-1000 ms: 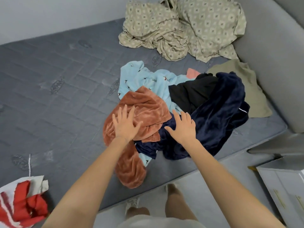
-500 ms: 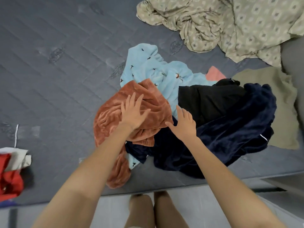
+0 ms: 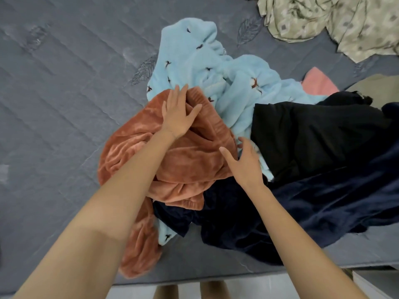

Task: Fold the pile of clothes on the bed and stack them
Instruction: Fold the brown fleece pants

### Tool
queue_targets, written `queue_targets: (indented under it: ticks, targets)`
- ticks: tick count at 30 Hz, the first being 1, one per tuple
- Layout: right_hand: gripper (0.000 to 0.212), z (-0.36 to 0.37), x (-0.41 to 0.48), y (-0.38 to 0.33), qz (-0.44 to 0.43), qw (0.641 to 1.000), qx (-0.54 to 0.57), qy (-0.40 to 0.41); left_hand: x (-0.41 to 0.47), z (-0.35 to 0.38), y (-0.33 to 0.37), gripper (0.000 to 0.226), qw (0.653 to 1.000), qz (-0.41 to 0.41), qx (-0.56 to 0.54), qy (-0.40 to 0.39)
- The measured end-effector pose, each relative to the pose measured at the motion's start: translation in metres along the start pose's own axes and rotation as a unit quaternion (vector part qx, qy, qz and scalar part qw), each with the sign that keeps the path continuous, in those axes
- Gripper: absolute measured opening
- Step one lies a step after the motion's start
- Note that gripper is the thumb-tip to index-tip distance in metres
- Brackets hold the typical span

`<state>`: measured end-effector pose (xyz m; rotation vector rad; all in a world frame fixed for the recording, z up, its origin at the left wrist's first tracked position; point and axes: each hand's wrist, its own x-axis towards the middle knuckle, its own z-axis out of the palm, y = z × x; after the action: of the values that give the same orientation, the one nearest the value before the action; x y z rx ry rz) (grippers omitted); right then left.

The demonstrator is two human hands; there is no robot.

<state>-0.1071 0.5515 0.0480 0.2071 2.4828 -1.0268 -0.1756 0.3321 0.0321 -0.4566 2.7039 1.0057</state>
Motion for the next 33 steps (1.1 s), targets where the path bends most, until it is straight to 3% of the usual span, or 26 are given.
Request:
queue_targets:
  ticks: [7, 9, 11, 14, 16, 18, 20, 26, 33]
  targets:
    - [0.086, 0.02, -0.001, 0.009, 0.045, 0.997, 0.07, 0.005, 0.016, 0.009, -0.015, 0.084, 0.997, -0.04, -0.034, -0.061]
    - [0.068, 0.021, -0.003, 0.01, 0.038, 0.998, 0.058, 0.002, 0.011, 0.004, -0.021, 0.084, 0.995, -0.037, -0.077, -0.048]
    - [0.048, 0.022, -0.005, 0.01, 0.031, 0.996, 0.078, 0.006, 0.0, -0.002, -0.03, 0.069, 0.994, -0.013, -0.109, -0.016]
    - [0.038, 0.019, -0.015, 0.005, 0.027, 0.988, 0.149, 0.026, -0.027, -0.013, -0.033, 0.021, 0.987, 0.018, -0.15, 0.047]
    - [0.039, 0.015, -0.023, 0.002, 0.021, 0.986, 0.161, 0.031, -0.041, -0.024, -0.035, 0.031, 0.988, 0.027, -0.133, 0.079]
    - [0.041, 0.008, -0.034, -0.008, -0.01, 0.988, 0.148, 0.031, -0.054, -0.045, -0.04, 0.057, 0.987, 0.034, -0.138, 0.072]
    - [0.038, -0.002, -0.045, -0.022, -0.042, 0.992, 0.118, 0.016, -0.069, -0.075, -0.038, 0.063, 0.982, 0.03, -0.18, 0.055]
    - [0.032, -0.047, -0.082, -0.097, -0.085, 0.995, 0.039, -0.026, -0.128, -0.191, 0.009, 0.03, 0.971, 0.082, -0.21, 0.078]
    - [0.053, -0.072, -0.146, -0.202, -0.174, 0.982, -0.022, -0.075, -0.197, -0.313, 0.024, 0.007, 0.938, 0.092, -0.272, 0.195]
